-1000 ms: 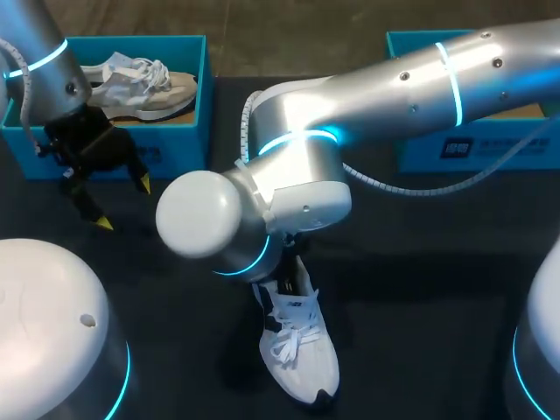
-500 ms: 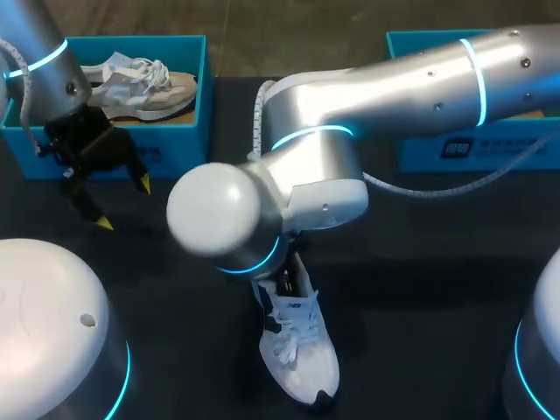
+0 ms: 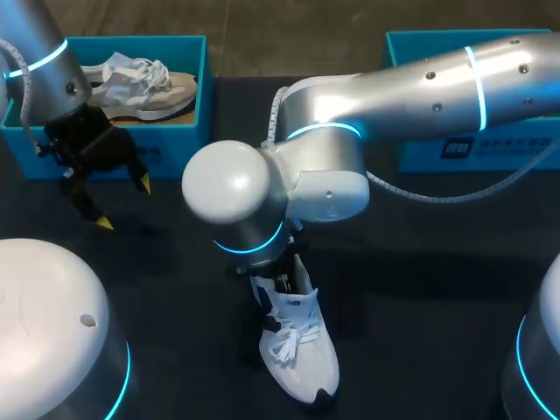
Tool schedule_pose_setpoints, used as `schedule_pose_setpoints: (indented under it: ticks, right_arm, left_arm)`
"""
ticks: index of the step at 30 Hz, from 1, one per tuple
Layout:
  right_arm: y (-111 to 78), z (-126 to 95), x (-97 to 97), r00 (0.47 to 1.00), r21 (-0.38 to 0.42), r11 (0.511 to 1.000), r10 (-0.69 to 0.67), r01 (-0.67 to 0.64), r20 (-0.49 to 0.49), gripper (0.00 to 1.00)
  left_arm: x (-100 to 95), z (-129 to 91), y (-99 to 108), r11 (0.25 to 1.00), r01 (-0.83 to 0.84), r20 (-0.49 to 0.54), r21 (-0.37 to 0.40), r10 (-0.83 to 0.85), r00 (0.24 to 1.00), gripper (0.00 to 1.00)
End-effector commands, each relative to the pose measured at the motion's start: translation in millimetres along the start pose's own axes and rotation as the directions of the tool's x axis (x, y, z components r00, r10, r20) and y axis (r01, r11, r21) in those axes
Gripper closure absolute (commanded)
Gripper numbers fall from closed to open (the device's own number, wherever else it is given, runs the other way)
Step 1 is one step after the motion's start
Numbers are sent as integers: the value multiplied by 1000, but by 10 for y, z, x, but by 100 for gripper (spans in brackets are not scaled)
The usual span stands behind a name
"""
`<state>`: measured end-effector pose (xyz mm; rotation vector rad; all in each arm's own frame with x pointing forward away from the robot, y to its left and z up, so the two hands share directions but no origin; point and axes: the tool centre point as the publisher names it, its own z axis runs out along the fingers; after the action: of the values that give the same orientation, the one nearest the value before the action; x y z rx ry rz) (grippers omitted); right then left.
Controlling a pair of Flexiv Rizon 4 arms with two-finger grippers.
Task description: Take the shoe out of the shoebox, open the shoe tongue, remove and reinsert the insole, then place the shoe into the shoebox
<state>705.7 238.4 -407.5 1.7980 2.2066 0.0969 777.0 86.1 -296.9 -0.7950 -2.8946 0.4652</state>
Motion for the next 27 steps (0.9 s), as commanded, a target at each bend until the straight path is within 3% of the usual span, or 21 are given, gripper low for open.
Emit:
schedule_pose_setpoints:
  ticks: [1,7,11,22,27]
  right_arm:
    - [-113,127,37,973,-19,972,233,-233,2,100]
    - [-60,-240,6,972,-107,967,234,-230,27,100]
    - [-43,-318,-2,972,-154,962,232,-225,32,100]
    - [88,99,-7,969,-143,959,241,-246,-49,100]
    - [38,228,11,969,-104,963,244,-247,-45,100]
  left_arm:
    - [10,4,5,1000,-1,2,-1,1,1000,0]
    - [10,4,5,1000,-1,2,-1,1,1000,0]
    - [10,4,5,1000,-1,2,-1,1,1000,0]
    - [10,4,5,1000,-1,2,-1,1,1000,0]
    - [10,4,5,1000,-1,2,-1,1,1000,0]
